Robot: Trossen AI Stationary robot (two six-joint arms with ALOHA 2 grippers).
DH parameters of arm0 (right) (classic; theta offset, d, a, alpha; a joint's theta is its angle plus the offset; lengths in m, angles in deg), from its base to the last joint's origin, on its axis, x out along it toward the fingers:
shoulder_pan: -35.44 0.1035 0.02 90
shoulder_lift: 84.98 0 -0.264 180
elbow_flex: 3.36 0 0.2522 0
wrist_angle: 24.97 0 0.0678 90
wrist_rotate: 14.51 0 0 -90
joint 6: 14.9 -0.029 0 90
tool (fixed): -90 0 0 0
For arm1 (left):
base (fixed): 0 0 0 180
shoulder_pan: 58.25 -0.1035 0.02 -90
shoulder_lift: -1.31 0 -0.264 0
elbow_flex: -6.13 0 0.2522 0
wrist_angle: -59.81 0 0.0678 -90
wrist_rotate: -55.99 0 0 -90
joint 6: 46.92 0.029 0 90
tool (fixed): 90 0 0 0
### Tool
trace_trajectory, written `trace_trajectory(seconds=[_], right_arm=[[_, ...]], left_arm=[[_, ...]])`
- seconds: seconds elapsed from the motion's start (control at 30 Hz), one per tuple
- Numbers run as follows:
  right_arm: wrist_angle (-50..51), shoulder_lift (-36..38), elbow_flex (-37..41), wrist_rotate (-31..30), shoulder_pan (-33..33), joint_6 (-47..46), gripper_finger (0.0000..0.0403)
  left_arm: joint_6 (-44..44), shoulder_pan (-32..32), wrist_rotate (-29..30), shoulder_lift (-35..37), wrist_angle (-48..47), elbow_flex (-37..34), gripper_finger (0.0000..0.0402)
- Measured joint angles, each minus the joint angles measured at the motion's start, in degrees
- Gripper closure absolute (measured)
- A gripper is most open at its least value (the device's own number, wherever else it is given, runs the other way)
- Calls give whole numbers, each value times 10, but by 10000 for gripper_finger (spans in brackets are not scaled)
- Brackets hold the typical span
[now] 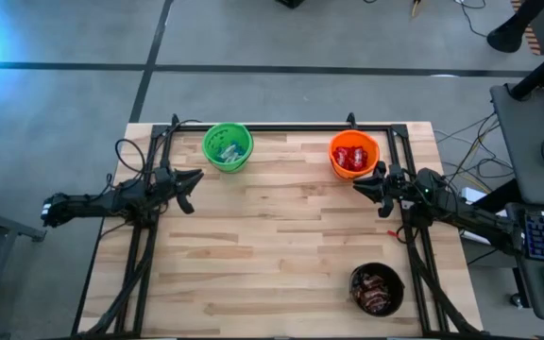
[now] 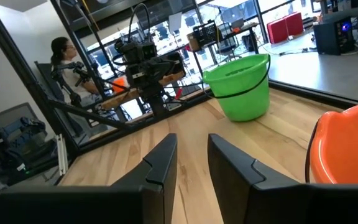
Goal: Sort candy
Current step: Return to Home Position
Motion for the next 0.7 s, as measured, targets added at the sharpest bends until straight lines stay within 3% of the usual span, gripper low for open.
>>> trace_trajectory(seconds=[0.7], right_arm=[[0, 0, 0, 0, 0, 0, 326]], left_arm=[[0, 0, 0, 0, 0, 0, 354]])
